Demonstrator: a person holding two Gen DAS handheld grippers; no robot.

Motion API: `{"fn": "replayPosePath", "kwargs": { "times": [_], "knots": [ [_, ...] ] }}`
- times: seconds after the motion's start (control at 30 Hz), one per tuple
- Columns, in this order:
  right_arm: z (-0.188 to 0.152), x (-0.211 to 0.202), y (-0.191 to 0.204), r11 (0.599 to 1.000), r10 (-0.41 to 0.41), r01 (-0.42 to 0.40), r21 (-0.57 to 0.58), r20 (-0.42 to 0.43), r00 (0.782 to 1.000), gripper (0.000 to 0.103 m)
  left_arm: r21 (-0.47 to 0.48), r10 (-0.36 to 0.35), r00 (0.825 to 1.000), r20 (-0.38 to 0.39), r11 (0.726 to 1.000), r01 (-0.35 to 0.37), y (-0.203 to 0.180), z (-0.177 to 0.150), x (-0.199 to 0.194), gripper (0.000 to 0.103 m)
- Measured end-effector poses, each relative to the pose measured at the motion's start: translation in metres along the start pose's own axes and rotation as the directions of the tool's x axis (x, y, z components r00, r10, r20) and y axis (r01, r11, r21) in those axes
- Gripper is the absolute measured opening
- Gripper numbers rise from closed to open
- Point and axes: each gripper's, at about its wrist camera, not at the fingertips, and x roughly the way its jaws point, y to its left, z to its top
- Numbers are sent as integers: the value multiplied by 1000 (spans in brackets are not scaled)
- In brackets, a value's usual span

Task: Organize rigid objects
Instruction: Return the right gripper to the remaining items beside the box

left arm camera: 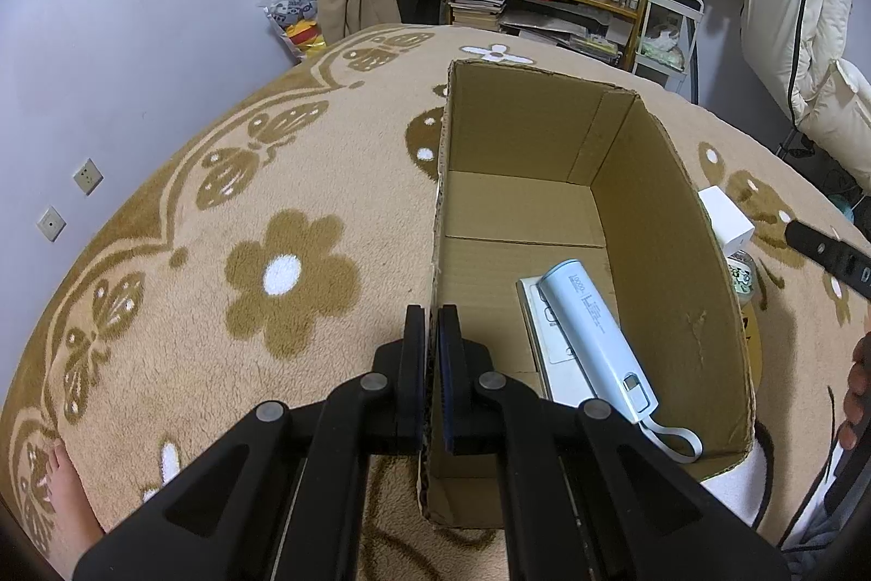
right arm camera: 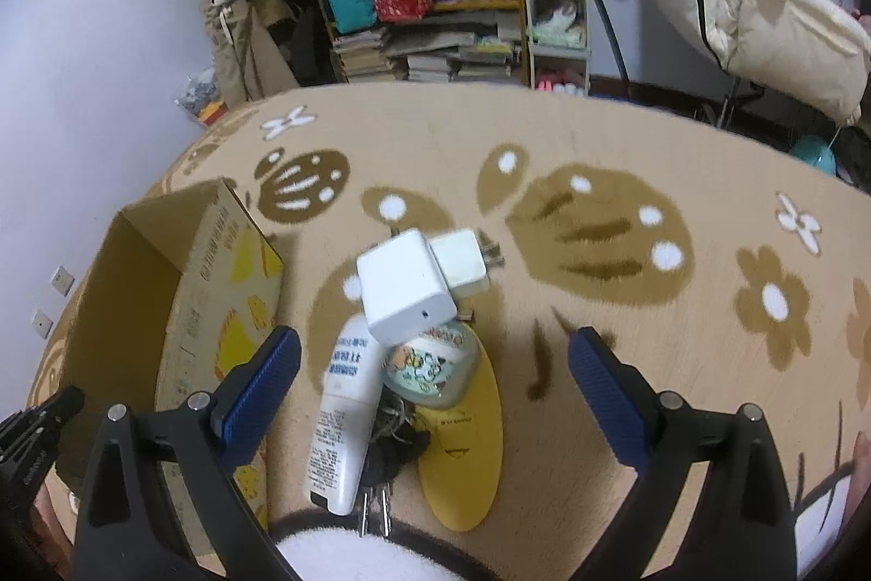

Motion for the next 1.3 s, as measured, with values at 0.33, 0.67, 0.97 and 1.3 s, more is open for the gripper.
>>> {"fn": "replayPosePath", "kwargs": {
  "times": [0.33,0.67,0.97,1.3],
  "knots": [
    [-17,22,1,999,26,-31,-39,-112,993,103,1,2,1000,0,1000,-2,0,0,0,5],
    [-27,34,5,994,106,-111,-16,-173,979,84,1,2,1000,-1,1000,-2,0,0,0,5],
    [-38,50,16,994,88,-102,-48,-232,969,53,1,2,1000,-2,1000,-2,0,0,0,5],
    [-46,67,-3,980,192,-169,105,-267,944,30,-2,0,1000,-1,1000,0,0,-1,0,6]
  ]
}}
